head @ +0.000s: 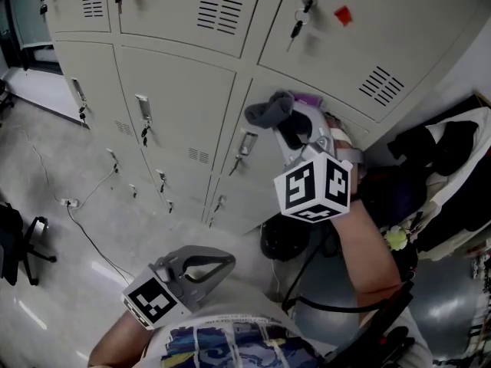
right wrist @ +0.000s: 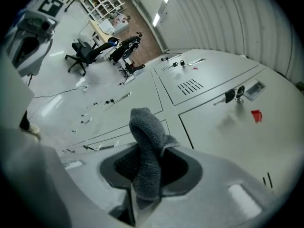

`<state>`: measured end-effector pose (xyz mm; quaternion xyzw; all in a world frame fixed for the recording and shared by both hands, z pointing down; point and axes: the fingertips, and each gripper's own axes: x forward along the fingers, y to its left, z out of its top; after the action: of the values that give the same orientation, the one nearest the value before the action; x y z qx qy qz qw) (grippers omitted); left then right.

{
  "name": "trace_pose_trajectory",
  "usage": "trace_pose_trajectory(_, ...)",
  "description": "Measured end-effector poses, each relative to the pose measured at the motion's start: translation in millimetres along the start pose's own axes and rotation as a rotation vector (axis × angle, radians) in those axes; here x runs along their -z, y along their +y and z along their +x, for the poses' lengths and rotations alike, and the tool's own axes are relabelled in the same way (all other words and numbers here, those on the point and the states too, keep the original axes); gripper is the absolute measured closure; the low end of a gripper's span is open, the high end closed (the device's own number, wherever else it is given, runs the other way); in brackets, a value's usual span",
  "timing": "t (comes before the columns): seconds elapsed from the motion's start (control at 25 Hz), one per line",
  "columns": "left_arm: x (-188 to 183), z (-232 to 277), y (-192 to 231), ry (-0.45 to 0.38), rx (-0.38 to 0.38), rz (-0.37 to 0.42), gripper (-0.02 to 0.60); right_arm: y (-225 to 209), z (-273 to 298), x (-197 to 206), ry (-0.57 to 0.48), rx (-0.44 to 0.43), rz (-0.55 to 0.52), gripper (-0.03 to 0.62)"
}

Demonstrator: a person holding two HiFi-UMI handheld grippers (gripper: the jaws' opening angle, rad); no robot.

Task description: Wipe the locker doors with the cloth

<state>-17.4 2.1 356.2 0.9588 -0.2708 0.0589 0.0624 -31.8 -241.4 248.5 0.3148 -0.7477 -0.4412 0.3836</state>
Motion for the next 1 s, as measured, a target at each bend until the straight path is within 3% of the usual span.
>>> trace_pose_trajectory(0.4,4,-8,2,-0.005,-0.036,-0.021,0.578,35,25,7,0.021,-0.027,-0.021,0.482)
trace_pose_trajectory(1.0,11,-8,-1,0.012,-0.041,-0.042,0.578,136,59,42,0.08,-0.182,0.0,0.484)
